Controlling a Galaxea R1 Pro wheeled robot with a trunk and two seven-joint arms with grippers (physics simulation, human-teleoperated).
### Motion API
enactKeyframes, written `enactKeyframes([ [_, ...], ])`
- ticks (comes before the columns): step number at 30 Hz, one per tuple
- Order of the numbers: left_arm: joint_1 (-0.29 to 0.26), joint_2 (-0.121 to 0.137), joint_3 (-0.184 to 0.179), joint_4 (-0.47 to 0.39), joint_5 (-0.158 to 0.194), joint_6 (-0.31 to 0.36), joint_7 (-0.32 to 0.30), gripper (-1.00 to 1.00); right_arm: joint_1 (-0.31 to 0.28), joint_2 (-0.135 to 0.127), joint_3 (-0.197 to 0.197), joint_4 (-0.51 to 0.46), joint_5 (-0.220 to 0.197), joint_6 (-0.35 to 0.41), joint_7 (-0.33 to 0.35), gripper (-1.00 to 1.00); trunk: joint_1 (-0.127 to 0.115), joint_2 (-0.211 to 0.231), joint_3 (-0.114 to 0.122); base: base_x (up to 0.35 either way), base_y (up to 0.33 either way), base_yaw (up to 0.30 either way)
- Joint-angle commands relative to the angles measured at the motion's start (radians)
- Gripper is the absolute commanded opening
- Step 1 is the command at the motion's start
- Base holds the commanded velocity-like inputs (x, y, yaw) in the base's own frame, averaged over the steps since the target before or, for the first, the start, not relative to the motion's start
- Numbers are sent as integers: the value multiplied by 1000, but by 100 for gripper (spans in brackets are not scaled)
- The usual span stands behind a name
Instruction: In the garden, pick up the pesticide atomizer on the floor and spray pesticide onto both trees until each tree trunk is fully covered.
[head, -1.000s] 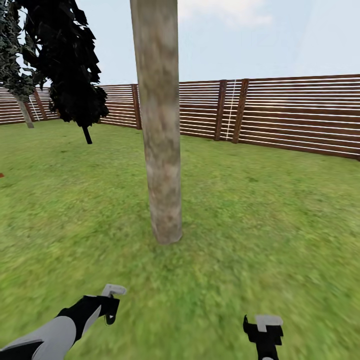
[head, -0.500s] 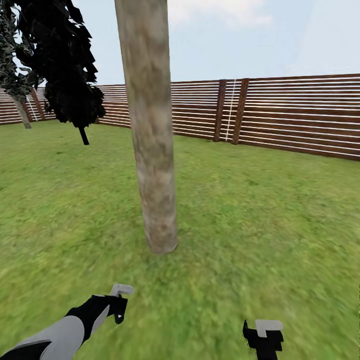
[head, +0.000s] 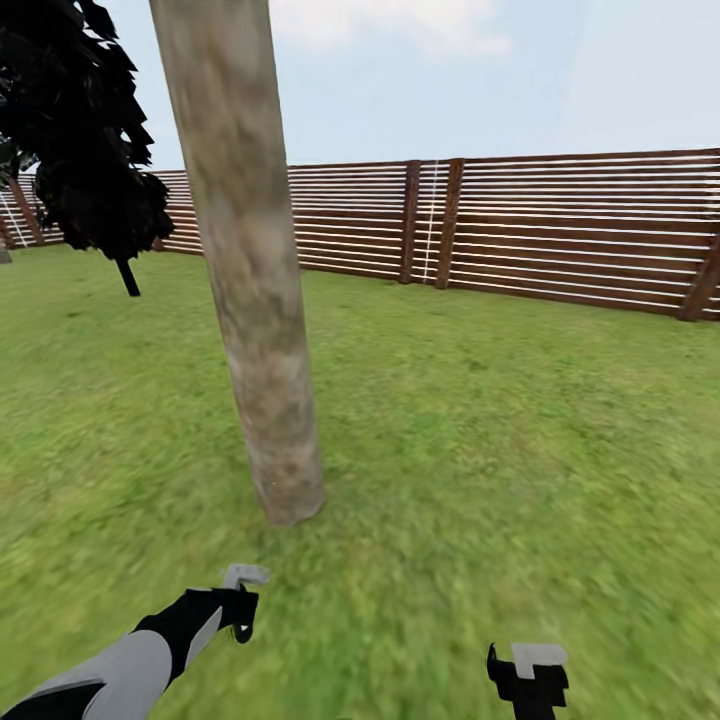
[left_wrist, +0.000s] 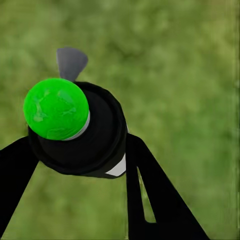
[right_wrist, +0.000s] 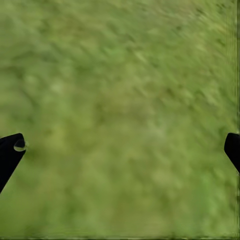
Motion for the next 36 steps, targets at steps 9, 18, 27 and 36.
enactKeyframes([
  [9, -10, -9, 7, -340, -12, 328, -19, -100, 1, 0, -7, 1, 10, -1, -5, 100, 0, 0, 0, -10, 0, -42],
  [18, -57, -91, -5, -396, -13, 440, -19, -100, 1, 0, -7, 1, 11, -1, -5, 100, 0, 0, 0, 0, 0, 0],
  [27, -93, 7, -8, -570, -11, 609, -24, -100, 1, 0, -7, -1, 12, -1, -5, 100, 0, 0, 0, 0, 0, 0],
  [36, -138, 40, -20, -665, -11, 763, -22, -100, 1, 0, -7, -1, 12, -1, -5, 100, 0, 0, 0, 0, 0, 0],
])
